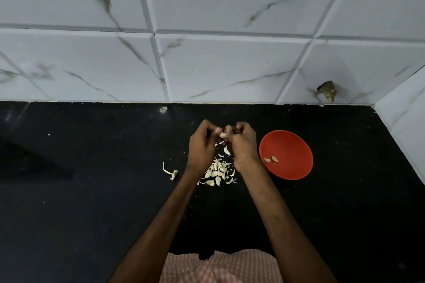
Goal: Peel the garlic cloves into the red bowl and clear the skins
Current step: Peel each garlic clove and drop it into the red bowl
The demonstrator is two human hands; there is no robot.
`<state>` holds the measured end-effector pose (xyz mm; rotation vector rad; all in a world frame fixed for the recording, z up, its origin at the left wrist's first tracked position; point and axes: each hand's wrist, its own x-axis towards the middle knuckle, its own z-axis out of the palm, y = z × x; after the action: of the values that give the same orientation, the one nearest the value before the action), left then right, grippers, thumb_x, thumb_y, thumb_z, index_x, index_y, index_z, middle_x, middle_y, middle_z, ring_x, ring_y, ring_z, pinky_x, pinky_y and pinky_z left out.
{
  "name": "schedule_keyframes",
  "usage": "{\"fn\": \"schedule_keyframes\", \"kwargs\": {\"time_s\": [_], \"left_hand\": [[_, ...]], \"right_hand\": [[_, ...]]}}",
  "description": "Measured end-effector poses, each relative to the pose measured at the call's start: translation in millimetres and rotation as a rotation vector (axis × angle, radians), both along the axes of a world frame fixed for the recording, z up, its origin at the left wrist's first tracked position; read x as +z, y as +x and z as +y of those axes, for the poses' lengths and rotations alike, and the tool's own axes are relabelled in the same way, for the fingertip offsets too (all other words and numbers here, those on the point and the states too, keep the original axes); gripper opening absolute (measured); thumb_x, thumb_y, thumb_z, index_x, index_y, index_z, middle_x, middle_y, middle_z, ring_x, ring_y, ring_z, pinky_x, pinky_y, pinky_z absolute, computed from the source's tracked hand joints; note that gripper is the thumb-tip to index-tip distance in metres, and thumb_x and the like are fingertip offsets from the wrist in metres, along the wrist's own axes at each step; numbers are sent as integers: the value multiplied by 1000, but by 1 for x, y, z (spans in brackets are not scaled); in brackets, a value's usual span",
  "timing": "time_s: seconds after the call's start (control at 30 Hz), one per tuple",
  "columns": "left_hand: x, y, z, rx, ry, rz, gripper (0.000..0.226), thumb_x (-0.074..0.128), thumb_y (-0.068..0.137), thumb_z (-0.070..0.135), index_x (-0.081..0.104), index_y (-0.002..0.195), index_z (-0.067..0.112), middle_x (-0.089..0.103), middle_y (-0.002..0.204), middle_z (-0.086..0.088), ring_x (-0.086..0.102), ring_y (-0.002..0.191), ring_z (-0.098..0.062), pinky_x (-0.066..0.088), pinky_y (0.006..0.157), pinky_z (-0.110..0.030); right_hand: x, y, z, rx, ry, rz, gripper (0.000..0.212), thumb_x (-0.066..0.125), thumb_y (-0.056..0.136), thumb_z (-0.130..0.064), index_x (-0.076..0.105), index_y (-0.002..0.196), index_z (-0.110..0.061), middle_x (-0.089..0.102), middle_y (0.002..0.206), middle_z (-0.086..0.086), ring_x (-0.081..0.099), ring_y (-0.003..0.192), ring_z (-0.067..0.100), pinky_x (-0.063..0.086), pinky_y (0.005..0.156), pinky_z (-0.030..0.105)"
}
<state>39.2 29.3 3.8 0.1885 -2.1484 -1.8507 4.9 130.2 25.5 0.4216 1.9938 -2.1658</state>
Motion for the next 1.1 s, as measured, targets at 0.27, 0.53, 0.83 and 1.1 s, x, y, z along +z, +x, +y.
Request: {"fn": "schedule_keyframes", "kwargs": {"time_s": [0.27,0.53,0.83,1.1], "left_hand": [[10,-4,2,-1,818,-463,29,46,106,14,54,78,8,41,65,-2,33,40,-2,23,34,-14],[14,0,0,-30,619,-265,20,50,105,18,60,90,9,55,68,-1,47,50,-1,34,42,-13],[13,-2,-9,-255,1054,-485,24,40,106,13,58,90,9,41,70,0,34,44,-2,23,33,-11],[3,5,-9,-281,729,-262,13,56,96,25,57,92,13,62,73,4,40,52,-1,29,37,-11]], "right_hand": [[-19,10,-3,83,297,625,27,59,89,15,44,93,-7,57,84,7,60,78,1,50,72,15],[-20,-4,10,189,-116,414,18,64,95,-2,56,104,-15,62,94,0,62,87,12,55,74,29],[-11,-7,19,377,-204,365,33,69,84,13,54,103,-11,61,87,1,62,81,16,56,66,27],[-11,-12,19,334,-159,274,25,65,90,10,54,98,-11,62,88,3,61,70,11,53,61,25]]}}
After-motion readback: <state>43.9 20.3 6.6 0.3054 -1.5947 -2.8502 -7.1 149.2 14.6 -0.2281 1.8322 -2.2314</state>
